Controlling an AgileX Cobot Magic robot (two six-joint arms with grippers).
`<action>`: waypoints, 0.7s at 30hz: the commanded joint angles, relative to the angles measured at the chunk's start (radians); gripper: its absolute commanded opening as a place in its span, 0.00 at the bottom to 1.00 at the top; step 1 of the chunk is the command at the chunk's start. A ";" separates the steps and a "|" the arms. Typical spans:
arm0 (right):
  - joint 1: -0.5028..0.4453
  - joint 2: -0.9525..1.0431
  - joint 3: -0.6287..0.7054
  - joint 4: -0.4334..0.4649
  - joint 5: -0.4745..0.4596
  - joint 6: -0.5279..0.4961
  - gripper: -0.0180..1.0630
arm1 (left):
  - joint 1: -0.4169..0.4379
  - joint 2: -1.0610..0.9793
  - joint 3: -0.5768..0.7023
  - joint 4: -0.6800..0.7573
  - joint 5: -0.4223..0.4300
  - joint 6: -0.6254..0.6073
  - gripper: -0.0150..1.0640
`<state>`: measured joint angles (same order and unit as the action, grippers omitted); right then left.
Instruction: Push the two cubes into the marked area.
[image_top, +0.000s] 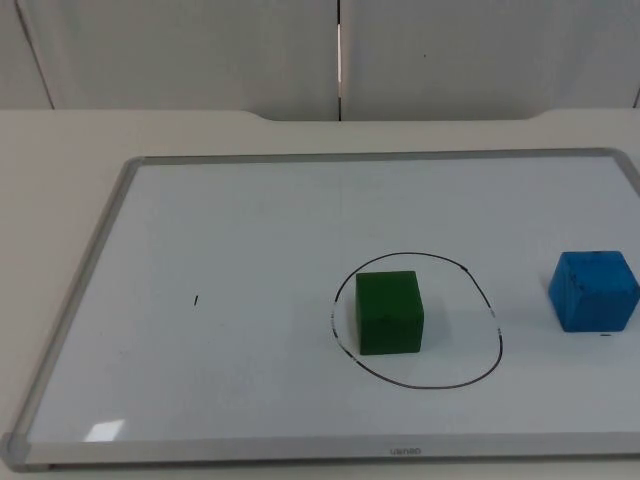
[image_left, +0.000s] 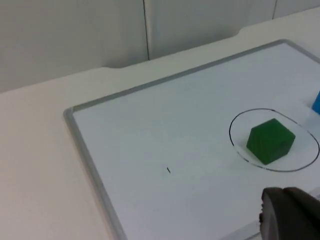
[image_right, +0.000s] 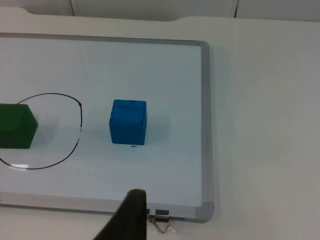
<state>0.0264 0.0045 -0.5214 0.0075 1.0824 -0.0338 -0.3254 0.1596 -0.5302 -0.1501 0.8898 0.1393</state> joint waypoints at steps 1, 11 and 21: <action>-0.005 -0.005 0.006 -0.002 -0.003 0.000 0.99 | 0.003 -0.052 0.017 0.019 0.047 -0.028 0.01; -0.005 -0.005 0.006 -0.002 -0.003 0.000 0.99 | 0.003 -0.160 0.006 0.013 0.158 -0.079 0.01; -0.005 -0.005 0.006 -0.002 -0.003 0.000 0.99 | 0.003 -0.160 0.036 0.106 0.186 -0.101 0.01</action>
<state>0.0264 0.0045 -0.5214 0.0075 1.0824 -0.0338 -0.3254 0.0038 -0.5059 -0.0571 1.0921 0.0487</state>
